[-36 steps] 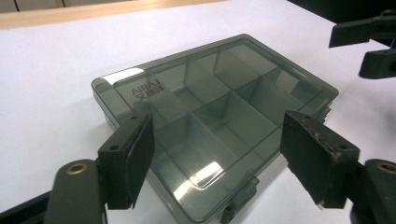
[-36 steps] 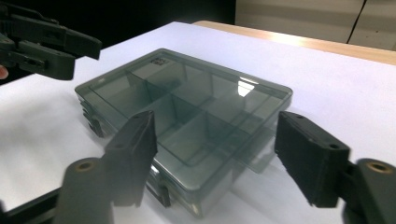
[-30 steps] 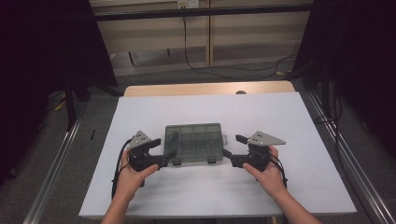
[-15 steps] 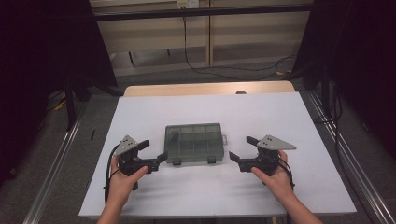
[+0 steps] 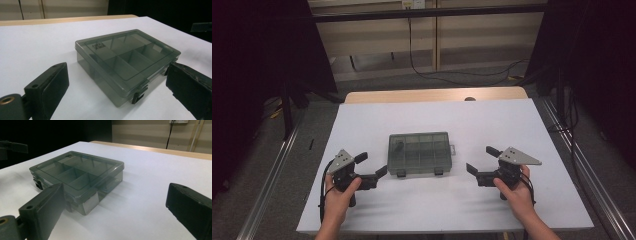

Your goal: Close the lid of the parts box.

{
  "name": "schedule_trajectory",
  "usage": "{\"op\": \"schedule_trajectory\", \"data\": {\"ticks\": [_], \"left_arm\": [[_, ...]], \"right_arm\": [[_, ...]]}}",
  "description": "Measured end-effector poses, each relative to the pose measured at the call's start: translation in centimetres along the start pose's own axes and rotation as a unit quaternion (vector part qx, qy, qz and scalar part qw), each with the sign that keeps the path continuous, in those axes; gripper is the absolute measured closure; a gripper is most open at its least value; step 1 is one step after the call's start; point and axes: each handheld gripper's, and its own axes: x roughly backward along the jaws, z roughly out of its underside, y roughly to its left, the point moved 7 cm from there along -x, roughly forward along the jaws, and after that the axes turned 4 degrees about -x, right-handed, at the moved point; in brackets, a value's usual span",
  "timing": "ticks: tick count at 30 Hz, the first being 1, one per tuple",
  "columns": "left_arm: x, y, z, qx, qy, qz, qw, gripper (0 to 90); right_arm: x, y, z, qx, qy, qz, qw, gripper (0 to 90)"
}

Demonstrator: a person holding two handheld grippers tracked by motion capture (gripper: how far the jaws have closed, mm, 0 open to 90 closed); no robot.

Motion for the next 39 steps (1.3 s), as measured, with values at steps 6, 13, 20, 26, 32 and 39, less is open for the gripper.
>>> {"op": "schedule_trajectory", "data": {"ticks": [6, 13, 20, 26, 32, 39], "left_arm": [[0.3, 0.0, 0.1, -0.009, 0.000, 0.000, 1.0000, 4.7], [0.6, -0.1, 0.3, -0.018, -0.002, 0.001, 0.9998, 4.6], [0.8, -0.3, 0.4, -0.023, -0.004, 0.002, 0.9997, 4.6], [1.0, -0.2, 0.6, -0.024, -0.002, 0.001, 0.9997, 4.6], [1.1, -0.2, 0.8, -0.026, -0.001, -0.001, 0.9997, 4.6], [1.2, 0.0, 0.8, -0.023, -0.004, -0.004, 0.9997, 4.6]], "right_arm": [[0.8, -0.6, 0.2, 0.005, -0.006, 0.006, 1.0000, 2.1], [1.8, -1.7, 0.5, 0.004, -0.010, 0.016, 0.9998, 1.3], [2.7, -2.6, 0.8, 0.000, -0.013, 0.028, 0.9995, 1.3], [3.3, -3.0, 1.0, 0.004, -0.011, 0.031, 0.9994, 1.2], [3.7, -3.4, 1.2, 0.001, -0.012, 0.033, 0.9994, 1.2], [4.2, -3.7, 1.5, 0.006, -0.011, 0.035, 0.9993, 1.3]]}}
